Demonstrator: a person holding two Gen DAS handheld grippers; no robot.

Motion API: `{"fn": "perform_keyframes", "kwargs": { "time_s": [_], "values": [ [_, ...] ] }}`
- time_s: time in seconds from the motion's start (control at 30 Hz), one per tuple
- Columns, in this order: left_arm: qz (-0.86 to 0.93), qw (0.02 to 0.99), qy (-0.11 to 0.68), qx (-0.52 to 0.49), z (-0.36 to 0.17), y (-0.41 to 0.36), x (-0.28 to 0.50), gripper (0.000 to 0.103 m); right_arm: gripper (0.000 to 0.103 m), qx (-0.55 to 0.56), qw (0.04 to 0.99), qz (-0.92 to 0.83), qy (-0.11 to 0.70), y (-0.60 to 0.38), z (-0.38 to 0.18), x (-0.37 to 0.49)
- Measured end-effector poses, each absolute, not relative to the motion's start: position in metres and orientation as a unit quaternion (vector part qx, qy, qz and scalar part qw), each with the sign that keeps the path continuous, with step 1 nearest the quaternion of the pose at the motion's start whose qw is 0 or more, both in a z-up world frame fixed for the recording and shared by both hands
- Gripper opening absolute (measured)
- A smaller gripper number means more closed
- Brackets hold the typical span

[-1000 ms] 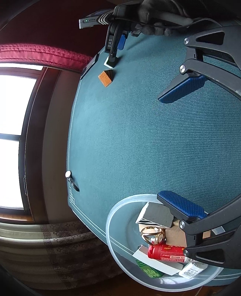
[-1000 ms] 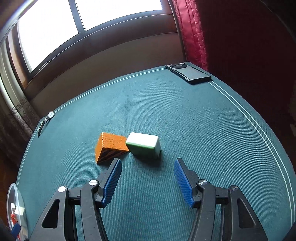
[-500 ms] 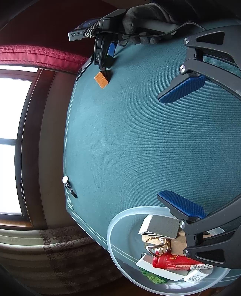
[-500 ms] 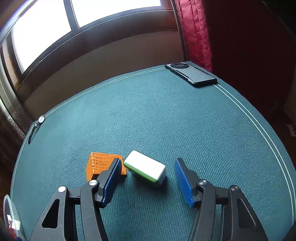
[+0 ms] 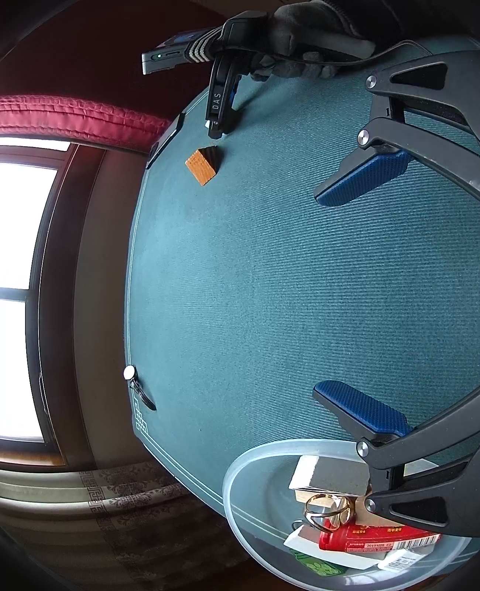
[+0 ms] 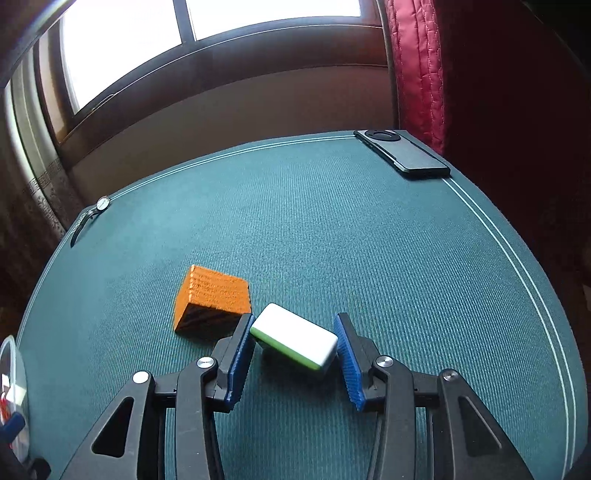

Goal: Organize rigid objects
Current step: 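Close the right tool on the white-and-green block and lift it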

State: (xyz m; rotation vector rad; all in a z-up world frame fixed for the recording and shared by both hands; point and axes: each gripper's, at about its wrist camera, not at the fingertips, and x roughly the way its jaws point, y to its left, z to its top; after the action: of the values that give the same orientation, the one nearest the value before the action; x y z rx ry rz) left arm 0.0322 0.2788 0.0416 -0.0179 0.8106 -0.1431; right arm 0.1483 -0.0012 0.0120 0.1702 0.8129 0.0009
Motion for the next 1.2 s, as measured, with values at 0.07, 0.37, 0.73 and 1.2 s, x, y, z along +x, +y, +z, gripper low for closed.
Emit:
{"fn": "perform_keyframes", "kwargs": {
  "time_s": [0.07,0.37,0.73,1.2],
  "values": [
    [-0.069,0.916,0.395,-0.01,0.041,0.279,0.032,0.096,0.046,0.071,0.915,0.017,0.397,-0.004,0.011,0.138],
    [-0.076,0.914,0.399,-0.01,0.039,0.27,0.034,0.096,0.051,0.035,0.914,0.056,0.4,-0.017,0.009,0.104],
    [-0.083,0.911,0.404,0.0,0.038,0.253,0.043,0.096,0.065,0.069,0.91,0.048,0.405,-0.015,0.007,0.075],
    [-0.08,0.912,0.403,0.014,0.04,0.241,0.063,0.096,0.054,0.064,0.914,-0.024,0.4,-0.01,0.008,0.101]
  ]
}}
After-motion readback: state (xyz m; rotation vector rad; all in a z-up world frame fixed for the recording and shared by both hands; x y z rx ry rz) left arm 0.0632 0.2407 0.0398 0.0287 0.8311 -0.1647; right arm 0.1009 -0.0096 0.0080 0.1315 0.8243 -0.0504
